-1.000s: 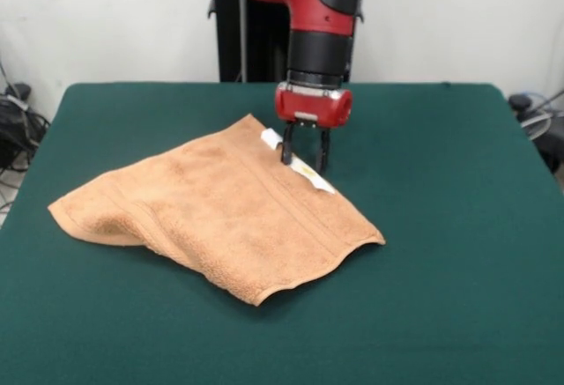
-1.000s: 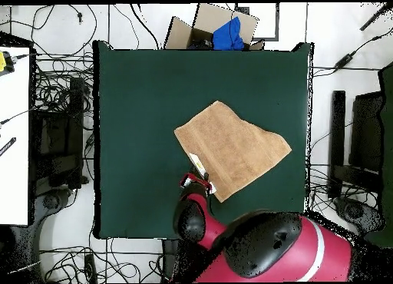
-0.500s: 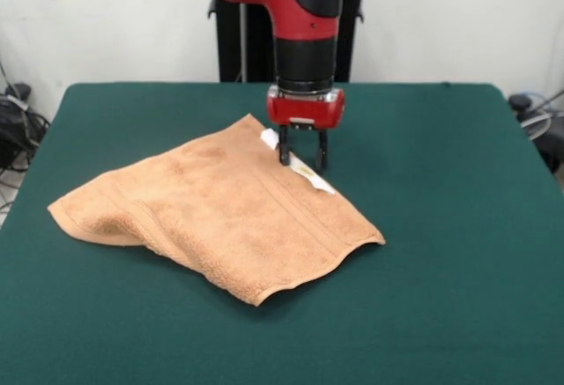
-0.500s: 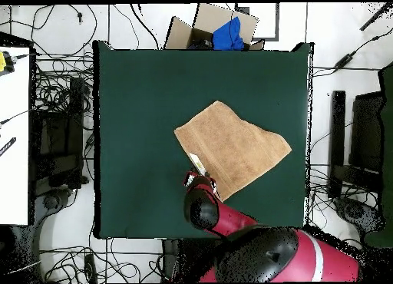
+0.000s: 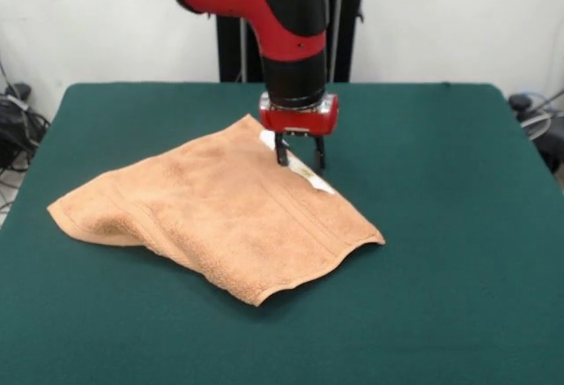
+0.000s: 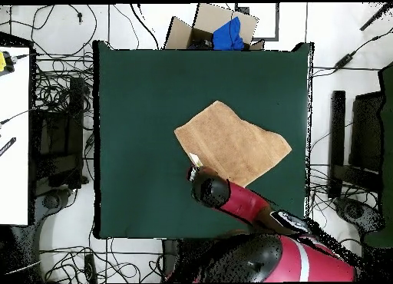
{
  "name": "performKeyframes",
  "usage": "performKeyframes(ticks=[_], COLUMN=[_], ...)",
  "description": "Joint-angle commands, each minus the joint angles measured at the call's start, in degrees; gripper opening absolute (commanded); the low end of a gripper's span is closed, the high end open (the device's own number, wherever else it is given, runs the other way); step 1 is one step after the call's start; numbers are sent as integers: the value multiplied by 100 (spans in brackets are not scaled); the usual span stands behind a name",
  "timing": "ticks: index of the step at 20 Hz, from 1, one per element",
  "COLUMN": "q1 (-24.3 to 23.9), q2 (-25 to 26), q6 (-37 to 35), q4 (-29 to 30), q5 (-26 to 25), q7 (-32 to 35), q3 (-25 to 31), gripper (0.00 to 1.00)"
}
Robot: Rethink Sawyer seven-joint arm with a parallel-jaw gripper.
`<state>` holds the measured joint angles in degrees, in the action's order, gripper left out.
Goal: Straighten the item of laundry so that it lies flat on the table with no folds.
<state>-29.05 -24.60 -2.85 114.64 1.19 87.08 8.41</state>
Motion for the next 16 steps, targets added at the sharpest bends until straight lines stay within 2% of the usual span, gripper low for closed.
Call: performKeyframes(ticks=[1,9,16], q1=[-52,-59,-217], q2=[1180,2118,2448], q6=[-928,-1410,-1546], q4=[-1710,-3014,-3645], q5=[14,-259,-596], q7=[41,337,474], q3=[-604,-700,-557], gripper=[100,100,100])
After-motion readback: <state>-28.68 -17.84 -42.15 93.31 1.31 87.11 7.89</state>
